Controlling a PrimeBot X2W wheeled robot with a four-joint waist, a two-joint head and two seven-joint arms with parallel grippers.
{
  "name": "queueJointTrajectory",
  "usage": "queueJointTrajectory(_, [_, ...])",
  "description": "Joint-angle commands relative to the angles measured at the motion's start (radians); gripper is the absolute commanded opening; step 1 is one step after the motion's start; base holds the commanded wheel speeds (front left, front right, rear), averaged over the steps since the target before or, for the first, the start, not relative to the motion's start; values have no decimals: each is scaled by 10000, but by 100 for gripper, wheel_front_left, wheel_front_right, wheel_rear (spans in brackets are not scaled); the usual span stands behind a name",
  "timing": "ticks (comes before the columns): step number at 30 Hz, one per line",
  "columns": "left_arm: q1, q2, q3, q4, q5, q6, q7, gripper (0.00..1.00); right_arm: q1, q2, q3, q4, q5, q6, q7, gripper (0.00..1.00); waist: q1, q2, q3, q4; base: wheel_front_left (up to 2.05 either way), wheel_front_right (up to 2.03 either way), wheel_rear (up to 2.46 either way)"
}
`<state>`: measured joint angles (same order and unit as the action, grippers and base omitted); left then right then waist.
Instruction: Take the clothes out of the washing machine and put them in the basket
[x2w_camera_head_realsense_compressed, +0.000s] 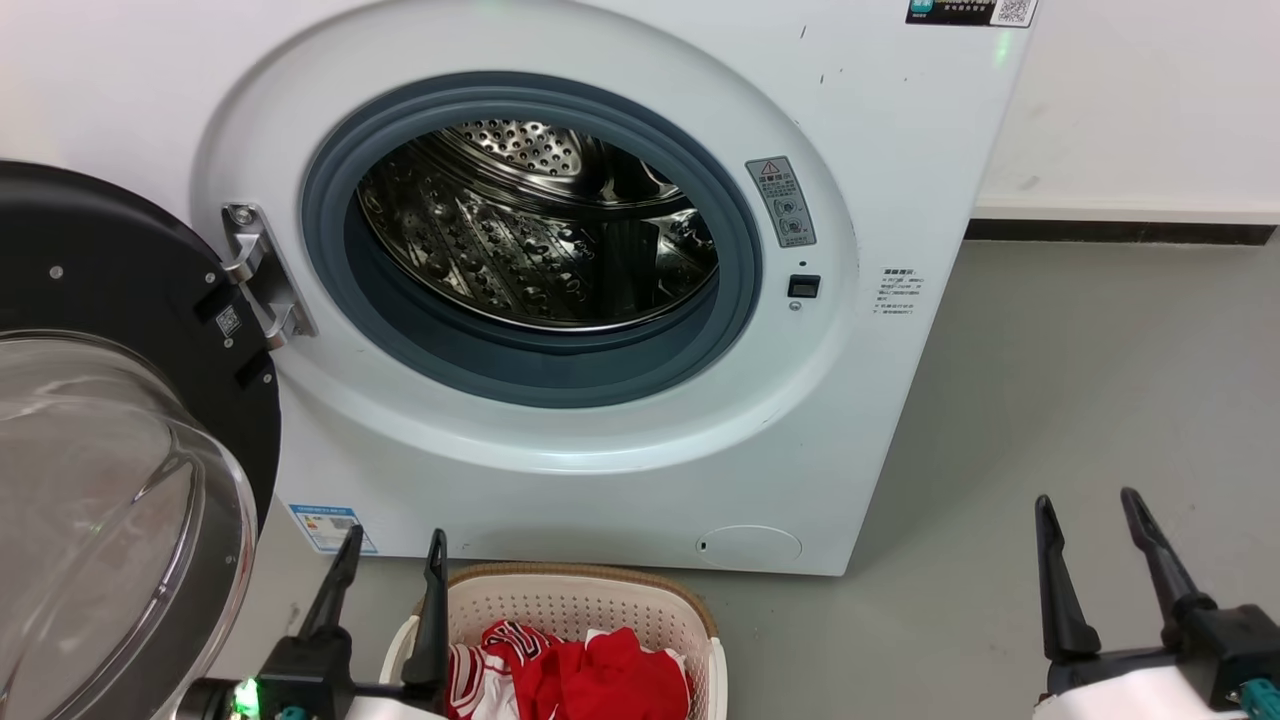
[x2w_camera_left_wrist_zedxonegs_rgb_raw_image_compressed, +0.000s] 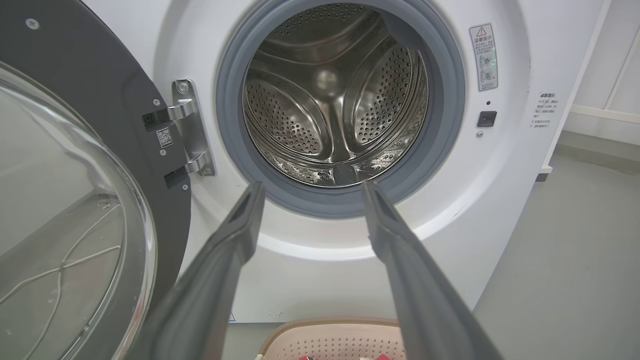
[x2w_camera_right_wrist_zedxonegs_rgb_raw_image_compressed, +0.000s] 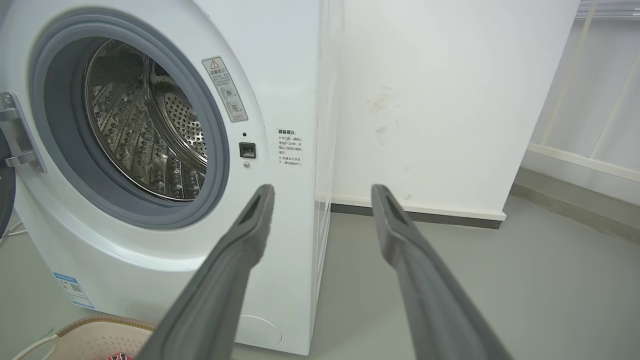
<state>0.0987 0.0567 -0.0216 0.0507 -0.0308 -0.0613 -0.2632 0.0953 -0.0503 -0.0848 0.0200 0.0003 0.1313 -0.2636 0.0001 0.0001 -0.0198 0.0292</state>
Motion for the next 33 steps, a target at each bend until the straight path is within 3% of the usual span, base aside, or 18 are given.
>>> queueJointTrajectory(1, [3, -2, 1, 56, -35, -5, 2, 0, -3, 4, 2, 38, 14, 0, 2, 0, 0, -1, -3, -10, 0, 0, 0])
queueJointTrajectory(4, [99, -16, -12, 344, -87, -7, 57, 0, 115, 29, 2, 319, 61, 2, 27, 0, 1, -1, -3, -13, 0, 0, 0])
queueJointTrajectory(33, [-685, -31, 472, 885, -5512, -254, 1343, 0, -663, 15, -99, 966, 5612, -1, 1317, 0, 0, -1, 49, -76, 0, 0, 0])
